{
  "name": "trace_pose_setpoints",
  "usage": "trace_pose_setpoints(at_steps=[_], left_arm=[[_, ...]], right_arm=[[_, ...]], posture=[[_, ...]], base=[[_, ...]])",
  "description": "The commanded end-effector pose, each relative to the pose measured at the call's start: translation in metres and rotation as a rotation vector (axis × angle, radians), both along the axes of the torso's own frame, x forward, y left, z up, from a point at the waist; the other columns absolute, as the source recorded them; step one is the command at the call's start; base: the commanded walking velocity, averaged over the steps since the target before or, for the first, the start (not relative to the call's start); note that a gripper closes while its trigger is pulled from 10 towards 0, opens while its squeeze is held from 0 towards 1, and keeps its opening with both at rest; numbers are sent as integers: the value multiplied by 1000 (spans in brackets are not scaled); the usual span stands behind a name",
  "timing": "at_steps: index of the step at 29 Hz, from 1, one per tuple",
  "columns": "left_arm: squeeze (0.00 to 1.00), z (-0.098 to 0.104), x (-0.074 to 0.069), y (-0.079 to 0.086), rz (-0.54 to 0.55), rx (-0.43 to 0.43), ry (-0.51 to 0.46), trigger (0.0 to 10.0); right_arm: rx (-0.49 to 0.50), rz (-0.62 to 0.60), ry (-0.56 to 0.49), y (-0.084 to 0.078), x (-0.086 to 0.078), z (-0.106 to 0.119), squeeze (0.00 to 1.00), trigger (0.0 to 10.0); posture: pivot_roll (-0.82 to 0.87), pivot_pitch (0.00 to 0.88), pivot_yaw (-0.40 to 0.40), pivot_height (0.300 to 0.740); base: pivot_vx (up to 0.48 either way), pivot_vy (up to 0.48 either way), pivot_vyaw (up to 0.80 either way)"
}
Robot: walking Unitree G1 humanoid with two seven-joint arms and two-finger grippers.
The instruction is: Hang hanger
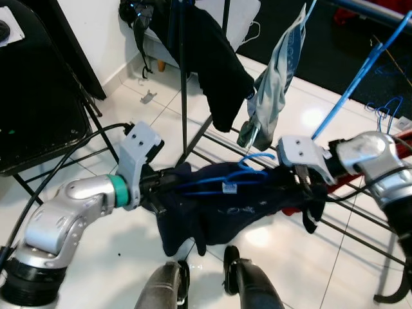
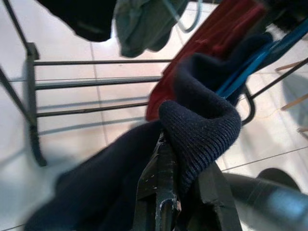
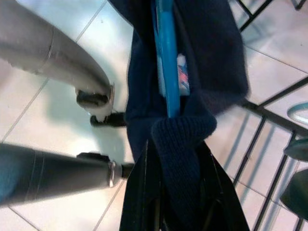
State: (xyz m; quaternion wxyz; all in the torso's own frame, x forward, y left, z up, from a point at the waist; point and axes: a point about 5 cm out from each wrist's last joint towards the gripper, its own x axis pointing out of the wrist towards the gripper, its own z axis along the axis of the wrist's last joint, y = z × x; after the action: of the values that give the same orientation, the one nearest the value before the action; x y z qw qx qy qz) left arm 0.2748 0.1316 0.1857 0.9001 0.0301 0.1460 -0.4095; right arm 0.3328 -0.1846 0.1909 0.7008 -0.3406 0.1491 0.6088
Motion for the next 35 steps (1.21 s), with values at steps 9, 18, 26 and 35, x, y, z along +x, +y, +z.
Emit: trace_pose_setpoints(at_steps=[9, 18, 26, 35], left_arm=[[0, 5, 2, -17, 50, -70, 17, 10000], [0, 7, 10, -34, 140, -116, 32, 10000], [0, 9, 20, -47, 284, -192, 36, 10000], [0, 2, 24, -32, 385, -140, 18, 10000]], right_arm=[[132, -33, 108, 17, 0, -10, 0, 0], [238, -127, 216, 30, 2, -22, 0, 0], [466, -373, 388, 40, 10, -28, 0, 0], [578, -566, 436, 32, 21, -27, 0, 0]], posture=[[-59, 219, 84, 740], [-71, 215, 75, 740], [-78, 209, 68, 740], [-79, 206, 66, 740]], base=[[0, 0, 0], [0, 0, 0], [0, 0, 0], [0, 0, 0]])
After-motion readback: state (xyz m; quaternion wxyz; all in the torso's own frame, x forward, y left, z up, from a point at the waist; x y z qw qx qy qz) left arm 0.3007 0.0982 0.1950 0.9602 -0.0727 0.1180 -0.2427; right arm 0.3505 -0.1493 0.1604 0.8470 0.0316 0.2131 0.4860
